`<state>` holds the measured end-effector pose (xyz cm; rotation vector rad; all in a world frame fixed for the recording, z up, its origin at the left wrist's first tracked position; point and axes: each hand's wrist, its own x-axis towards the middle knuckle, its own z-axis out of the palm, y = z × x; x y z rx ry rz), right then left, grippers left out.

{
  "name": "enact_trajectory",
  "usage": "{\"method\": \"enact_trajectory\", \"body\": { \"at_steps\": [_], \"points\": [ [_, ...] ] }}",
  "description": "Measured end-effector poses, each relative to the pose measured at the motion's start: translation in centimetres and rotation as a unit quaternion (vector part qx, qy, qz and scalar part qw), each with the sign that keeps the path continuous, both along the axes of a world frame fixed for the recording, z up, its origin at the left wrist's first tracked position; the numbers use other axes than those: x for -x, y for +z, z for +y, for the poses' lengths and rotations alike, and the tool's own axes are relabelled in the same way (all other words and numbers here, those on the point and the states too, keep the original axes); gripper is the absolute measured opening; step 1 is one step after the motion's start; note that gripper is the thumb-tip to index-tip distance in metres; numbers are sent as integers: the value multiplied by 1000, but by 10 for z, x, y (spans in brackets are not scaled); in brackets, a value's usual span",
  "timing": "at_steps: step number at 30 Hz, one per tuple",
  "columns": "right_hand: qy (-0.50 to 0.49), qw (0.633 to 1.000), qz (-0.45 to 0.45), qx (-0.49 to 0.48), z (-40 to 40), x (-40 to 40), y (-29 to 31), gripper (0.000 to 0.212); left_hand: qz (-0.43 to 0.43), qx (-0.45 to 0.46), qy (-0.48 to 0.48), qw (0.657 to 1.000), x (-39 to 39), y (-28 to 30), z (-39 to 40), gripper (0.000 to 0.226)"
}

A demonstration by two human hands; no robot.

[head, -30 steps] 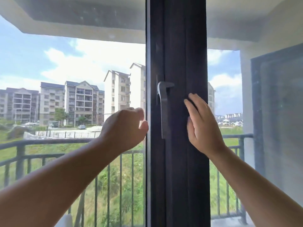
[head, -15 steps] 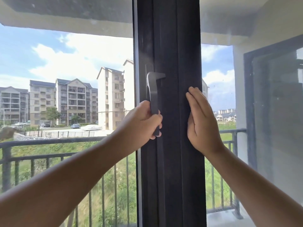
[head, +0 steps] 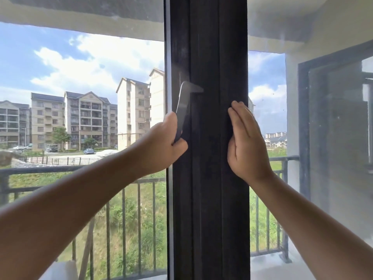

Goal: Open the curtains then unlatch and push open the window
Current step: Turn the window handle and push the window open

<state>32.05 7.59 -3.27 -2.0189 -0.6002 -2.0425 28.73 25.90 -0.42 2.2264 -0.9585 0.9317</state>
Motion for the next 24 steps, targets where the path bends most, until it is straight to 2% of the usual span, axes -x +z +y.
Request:
{"method": "enact_trajectory", "body": {
  "at_steps": [9,12,16,18,20,22,24],
  "points": [
    [-46,999,17,7,4,9,-2,42,30,-134,62,989,9,26,31,35],
    [-68,997,31,-5,8,14,-1,48,-60,-180,156,969,16,43,52,30],
    [-74,996,34,-39,17,22,-1,37,-223,-186,295,910,18,63,72,6],
    [-69,994,36,-70,27,28,4,34,-252,-129,324,903,17,66,70,12],
    [-57,995,42,-74,36,33,7,33,-217,-16,312,925,17,68,64,19],
    [-51,997,43,-39,46,38,8,36,-112,133,296,939,17,72,64,28],
    [-52,997,55,7,58,39,6,38,-3,230,278,933,13,73,67,30]
  ]
}}
